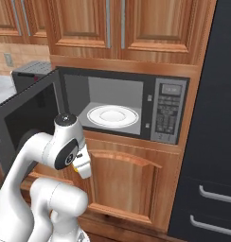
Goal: Place the microwavable item in the microwave. Then, close the microwave door and press the start button.
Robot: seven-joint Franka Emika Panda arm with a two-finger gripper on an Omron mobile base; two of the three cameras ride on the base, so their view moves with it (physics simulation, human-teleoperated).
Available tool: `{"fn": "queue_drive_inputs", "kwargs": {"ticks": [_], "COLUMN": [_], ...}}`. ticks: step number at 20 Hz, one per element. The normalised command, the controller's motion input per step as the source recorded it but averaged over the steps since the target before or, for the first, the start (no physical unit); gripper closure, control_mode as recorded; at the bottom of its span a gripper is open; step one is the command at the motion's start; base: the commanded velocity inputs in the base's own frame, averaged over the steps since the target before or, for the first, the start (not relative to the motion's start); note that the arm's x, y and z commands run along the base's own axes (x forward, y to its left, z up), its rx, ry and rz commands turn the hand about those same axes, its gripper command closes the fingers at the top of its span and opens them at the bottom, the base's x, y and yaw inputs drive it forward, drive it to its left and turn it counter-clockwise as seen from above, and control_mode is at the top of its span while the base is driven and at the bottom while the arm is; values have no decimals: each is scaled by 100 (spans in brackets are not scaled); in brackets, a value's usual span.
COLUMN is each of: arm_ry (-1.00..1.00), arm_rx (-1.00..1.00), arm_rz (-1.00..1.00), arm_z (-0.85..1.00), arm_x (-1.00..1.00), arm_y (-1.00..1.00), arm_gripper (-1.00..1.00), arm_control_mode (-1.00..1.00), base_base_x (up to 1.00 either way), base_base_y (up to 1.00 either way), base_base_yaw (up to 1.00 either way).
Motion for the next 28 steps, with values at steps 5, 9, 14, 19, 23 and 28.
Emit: {"fn": "queue_drive_inputs", "kwargs": {"ticks": [5,9,14,19,23,28], "arm_ry": [0,0,0,0,0,0], "arm_rx": [0,0,0,0,0,0], "arm_rz": [0,0,0,0,0,0], "arm_z": [0,0,0,0,0,0], "arm_x": [0,0,0,0,0,0], "arm_y": [0,0,0,0,0,0], "arm_gripper": [100,100,100,100,100,100], "arm_control_mode": [100,100,100,100,100,100], "base_base_x": [30,29,31,16,1,-42], "base_base_y": [-6,-20,-19,-17,-28,-12], "base_base_yaw": [1,0,0,0,0,2]}}
